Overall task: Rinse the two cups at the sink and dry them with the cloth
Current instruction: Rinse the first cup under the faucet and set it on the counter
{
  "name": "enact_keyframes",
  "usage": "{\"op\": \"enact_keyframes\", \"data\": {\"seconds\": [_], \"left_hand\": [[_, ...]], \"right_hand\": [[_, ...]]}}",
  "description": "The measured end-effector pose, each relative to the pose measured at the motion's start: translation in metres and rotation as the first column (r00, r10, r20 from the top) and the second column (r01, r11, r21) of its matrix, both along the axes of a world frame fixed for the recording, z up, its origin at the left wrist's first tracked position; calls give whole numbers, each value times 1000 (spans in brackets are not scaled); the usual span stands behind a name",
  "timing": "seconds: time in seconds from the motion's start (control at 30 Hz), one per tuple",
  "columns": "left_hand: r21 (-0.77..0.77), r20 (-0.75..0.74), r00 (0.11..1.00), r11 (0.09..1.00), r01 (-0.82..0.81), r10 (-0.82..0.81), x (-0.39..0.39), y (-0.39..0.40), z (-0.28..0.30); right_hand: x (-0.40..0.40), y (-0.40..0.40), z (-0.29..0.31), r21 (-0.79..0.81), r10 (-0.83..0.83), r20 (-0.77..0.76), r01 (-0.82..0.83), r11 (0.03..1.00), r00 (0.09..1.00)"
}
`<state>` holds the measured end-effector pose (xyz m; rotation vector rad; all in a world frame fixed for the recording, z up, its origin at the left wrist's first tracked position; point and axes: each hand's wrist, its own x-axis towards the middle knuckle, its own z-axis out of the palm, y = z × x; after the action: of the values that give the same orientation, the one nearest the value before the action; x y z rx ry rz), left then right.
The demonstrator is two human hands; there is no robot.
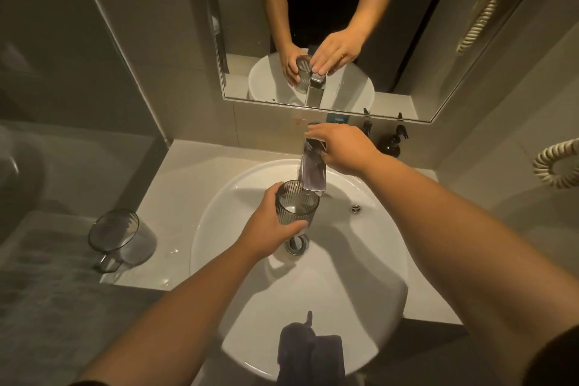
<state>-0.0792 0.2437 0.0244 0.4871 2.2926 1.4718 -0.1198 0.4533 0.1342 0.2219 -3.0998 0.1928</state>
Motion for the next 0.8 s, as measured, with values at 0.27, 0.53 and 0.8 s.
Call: {"op": "enact_keyframes", "data": {"seconds": [0.27, 0.53, 0.8], "left_hand": [[11, -1, 1000, 1000, 11, -11, -1, 1, 1], [-10, 38, 998, 999, 49, -48, 6, 0, -11], [-51, 46, 996, 995, 83, -81, 24, 2, -22]], "right_hand": [[-11, 4, 18, -110, -3, 86, 13, 994, 996], [-16, 3, 25, -142, -39, 127, 57, 988, 991], [-15, 2, 24, -141, -48, 126, 66, 988, 991]]}}
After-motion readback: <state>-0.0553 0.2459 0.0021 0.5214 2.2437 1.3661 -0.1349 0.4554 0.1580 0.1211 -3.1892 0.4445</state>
